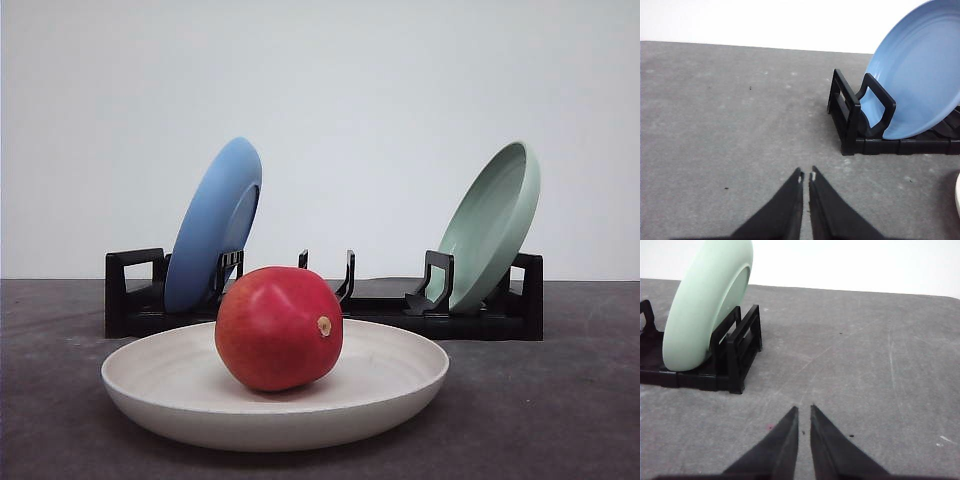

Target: Place pomegranate in white plate

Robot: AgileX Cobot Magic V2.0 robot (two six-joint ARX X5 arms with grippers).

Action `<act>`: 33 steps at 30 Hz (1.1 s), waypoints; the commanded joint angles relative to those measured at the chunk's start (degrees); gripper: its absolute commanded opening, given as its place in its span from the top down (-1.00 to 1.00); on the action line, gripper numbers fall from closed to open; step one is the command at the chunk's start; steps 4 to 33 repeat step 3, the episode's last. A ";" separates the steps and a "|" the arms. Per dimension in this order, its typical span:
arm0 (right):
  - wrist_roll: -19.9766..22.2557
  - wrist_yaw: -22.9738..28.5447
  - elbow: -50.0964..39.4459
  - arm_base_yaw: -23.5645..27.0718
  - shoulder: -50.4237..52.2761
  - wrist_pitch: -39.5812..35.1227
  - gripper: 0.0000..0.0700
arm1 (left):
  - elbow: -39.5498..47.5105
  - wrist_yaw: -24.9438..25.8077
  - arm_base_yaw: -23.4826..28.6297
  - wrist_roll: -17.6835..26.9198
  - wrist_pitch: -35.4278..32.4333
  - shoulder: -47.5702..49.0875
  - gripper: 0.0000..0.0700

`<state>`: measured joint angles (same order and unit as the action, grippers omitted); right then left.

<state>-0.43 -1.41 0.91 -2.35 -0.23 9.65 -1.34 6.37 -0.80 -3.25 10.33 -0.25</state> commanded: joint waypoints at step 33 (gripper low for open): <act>-0.66 -0.02 -0.31 -0.04 0.02 -0.61 0.89 | 0.66 0.04 0.02 -0.44 0.02 -0.02 1.00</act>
